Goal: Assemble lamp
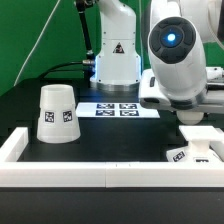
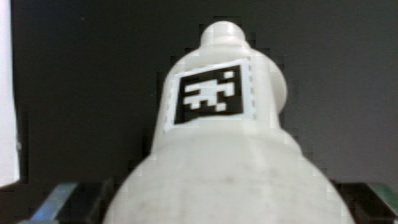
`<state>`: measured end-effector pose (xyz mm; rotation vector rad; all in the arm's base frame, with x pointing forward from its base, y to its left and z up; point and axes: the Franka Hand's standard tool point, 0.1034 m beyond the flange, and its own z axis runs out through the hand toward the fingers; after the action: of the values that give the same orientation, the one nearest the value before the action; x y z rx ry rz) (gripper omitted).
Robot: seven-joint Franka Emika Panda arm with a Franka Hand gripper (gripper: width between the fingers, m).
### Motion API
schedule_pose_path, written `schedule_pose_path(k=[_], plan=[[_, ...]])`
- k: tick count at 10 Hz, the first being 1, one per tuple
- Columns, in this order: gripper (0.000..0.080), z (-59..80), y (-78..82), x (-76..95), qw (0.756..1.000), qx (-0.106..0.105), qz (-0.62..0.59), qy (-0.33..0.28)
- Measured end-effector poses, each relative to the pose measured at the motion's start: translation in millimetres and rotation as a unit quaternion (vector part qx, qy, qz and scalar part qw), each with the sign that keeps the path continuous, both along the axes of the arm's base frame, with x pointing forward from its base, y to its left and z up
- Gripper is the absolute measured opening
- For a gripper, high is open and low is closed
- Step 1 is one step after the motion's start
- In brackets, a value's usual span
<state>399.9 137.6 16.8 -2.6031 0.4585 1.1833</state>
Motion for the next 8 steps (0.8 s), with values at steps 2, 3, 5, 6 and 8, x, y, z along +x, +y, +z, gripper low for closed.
schedule_pose_path(k=[2, 3, 5, 6, 8], plan=[[0.0576, 12.0, -7.6, 8.1, 1.0, 0.012, 0.001, -0.009], [0.0576, 23.4, -12.2, 14.5, 0.999, 0.025, 0.008, -0.019], [0.0576, 47.7, -22.8, 31.4, 0.998, 0.044, 0.017, -0.043], [0.0576, 58.7, -27.3, 41.9, 0.997, 0.047, 0.013, -0.052], [0.0577, 64.2, -28.4, 55.5, 0.996, 0.042, 0.01, -0.078]])
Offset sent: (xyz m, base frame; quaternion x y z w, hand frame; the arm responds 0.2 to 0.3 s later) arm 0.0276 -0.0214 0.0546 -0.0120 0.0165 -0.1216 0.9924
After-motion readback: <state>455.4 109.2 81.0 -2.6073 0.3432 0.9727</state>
